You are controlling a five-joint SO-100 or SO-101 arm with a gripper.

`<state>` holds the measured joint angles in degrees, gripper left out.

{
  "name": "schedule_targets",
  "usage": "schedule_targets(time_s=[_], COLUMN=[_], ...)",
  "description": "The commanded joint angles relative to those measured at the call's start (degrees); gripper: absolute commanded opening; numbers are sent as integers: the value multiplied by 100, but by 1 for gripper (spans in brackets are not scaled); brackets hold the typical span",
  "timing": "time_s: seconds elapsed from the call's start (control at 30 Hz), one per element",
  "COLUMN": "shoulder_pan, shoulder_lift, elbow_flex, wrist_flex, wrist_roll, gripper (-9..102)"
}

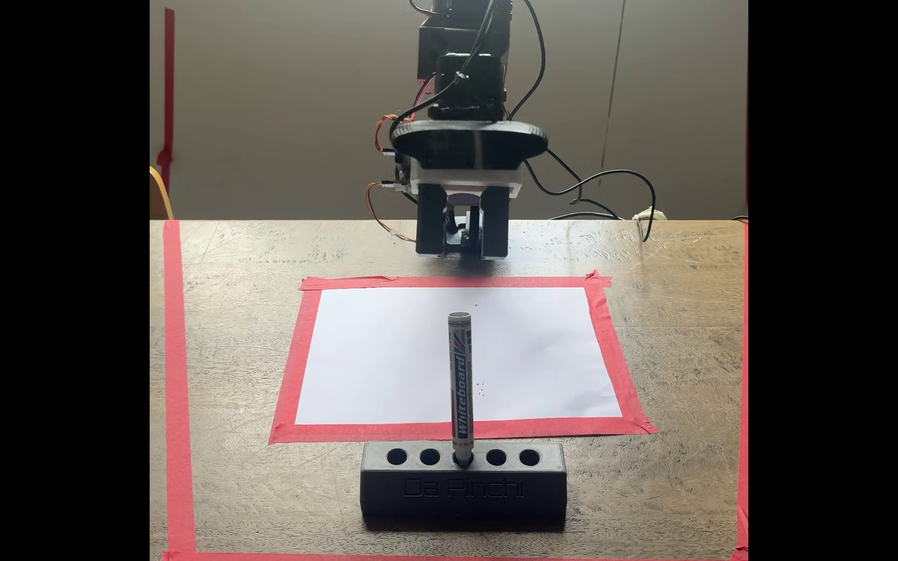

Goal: Pick up a pen

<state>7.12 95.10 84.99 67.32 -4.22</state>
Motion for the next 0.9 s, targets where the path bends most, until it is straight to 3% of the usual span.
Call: schedule_targets(time_s=[0.0,0.87], shoulder_pan=[0,62], shoulder_lift=[-79,-1336], elbow_flex=[-466,-1213], wrist_flex=[-123,-360], wrist_roll=[-44,-246], gripper=[100,100])
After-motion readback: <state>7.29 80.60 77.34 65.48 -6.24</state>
